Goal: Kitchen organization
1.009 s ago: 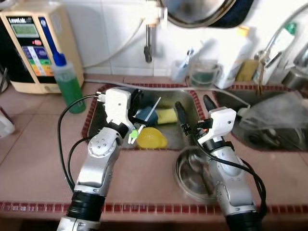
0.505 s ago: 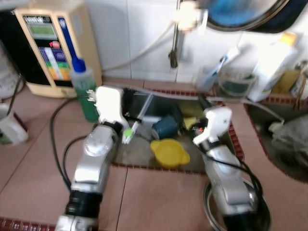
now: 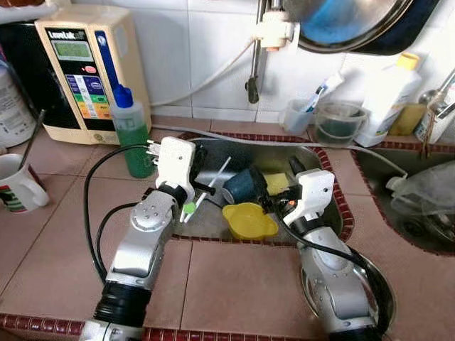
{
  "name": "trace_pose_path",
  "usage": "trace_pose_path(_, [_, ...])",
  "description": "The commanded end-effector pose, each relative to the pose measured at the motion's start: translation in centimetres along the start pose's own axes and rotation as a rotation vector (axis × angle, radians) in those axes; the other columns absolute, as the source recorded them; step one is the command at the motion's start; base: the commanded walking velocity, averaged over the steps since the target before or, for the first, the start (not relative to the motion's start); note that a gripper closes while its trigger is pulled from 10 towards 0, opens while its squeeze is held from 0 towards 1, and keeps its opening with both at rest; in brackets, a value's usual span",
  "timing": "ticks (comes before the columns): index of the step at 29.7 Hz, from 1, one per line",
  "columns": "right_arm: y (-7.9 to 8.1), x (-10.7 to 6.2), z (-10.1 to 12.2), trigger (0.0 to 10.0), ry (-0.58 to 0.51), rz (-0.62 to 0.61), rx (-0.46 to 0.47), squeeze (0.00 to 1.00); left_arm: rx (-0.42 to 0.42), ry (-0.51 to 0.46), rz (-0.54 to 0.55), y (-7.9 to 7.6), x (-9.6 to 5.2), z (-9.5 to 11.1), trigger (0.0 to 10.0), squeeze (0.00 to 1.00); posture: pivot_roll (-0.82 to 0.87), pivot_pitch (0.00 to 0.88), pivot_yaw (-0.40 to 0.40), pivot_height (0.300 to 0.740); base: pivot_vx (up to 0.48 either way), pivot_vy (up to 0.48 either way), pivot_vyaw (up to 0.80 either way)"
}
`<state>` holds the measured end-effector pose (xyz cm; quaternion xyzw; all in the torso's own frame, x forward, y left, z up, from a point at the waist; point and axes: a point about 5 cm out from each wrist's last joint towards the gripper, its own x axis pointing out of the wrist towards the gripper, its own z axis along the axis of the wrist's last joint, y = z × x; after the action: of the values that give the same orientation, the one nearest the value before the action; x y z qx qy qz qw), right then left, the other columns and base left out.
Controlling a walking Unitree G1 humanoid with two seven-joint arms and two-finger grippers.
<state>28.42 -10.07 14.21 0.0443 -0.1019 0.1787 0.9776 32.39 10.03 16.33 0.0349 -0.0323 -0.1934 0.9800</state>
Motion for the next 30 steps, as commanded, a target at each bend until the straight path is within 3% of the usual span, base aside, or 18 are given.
trace_pose_path(1, [0.3,-0.6,0.1,10.0,0.035,0.018,0.010,0.00,0.008,0.023,-0.031,-0.5,0.0,-0.4,10.0,0.00,-0.07,0.077,0.017,0.740,0.000,0.000,0.00])
trace_pose_path(8, [1.5,-3.9,0.1,10.0,0.137,0.122,0.010,0.00,0.019,0.040,-0.059,-0.6,0.7,-0.9,10.0,0.00,-0.11,0.117,0.015,0.740,0.000,0.000,0.00])
trace_pose_path(15, [1.3,-6.6,1.3,10.0,0.202,0.147,-0.011,0.00,0.038,0.063,-0.093,-0.6,1.6,-1.7,10.0,0.00,-0.16,0.155,0.019,0.740,0.000,0.000,0.00])
trace_pose_path(30, [1.9,-9.7,2.7,10.0,0.302,0.204,0.020,0.00,0.067,0.080,-0.114,0.0,3.7,-2.3,10.0,0.00,-0.23,0.176,0.050,0.740,0.000,0.000,0.00])
